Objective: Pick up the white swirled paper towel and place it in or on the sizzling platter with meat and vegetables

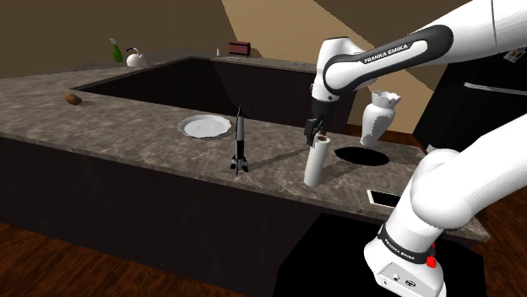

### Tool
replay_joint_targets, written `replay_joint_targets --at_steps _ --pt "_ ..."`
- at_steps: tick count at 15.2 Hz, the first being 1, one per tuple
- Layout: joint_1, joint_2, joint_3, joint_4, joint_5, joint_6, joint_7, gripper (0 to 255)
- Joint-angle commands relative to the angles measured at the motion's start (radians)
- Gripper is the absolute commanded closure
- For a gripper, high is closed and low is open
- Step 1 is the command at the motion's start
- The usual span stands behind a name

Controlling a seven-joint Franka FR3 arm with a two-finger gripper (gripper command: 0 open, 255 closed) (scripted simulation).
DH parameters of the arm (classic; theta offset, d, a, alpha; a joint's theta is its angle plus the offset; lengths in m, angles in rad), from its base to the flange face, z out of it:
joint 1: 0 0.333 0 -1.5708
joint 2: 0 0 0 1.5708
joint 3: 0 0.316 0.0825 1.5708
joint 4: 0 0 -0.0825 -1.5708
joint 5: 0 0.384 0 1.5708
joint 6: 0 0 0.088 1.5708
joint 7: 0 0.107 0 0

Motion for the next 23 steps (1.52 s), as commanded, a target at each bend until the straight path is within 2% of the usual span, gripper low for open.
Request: replay_joint_targets --at_steps 1,6,7,16,23 --pt "0.001 0.001 0.001 -0.006 0.000 0.007 0.002 0" --pt "0.001 0.001 0.001 -0.006 0.000 0.007 0.002 0" --pt "0.001 0.001 0.001 -0.006 0.000 0.007 0.002 255" --pt "0.001 0.001 0.001 -0.006 0.000 0.007 0.002 255" --pt "0.002 -0.036 0.011 0.064 0.006 -0.099 0.001 255"
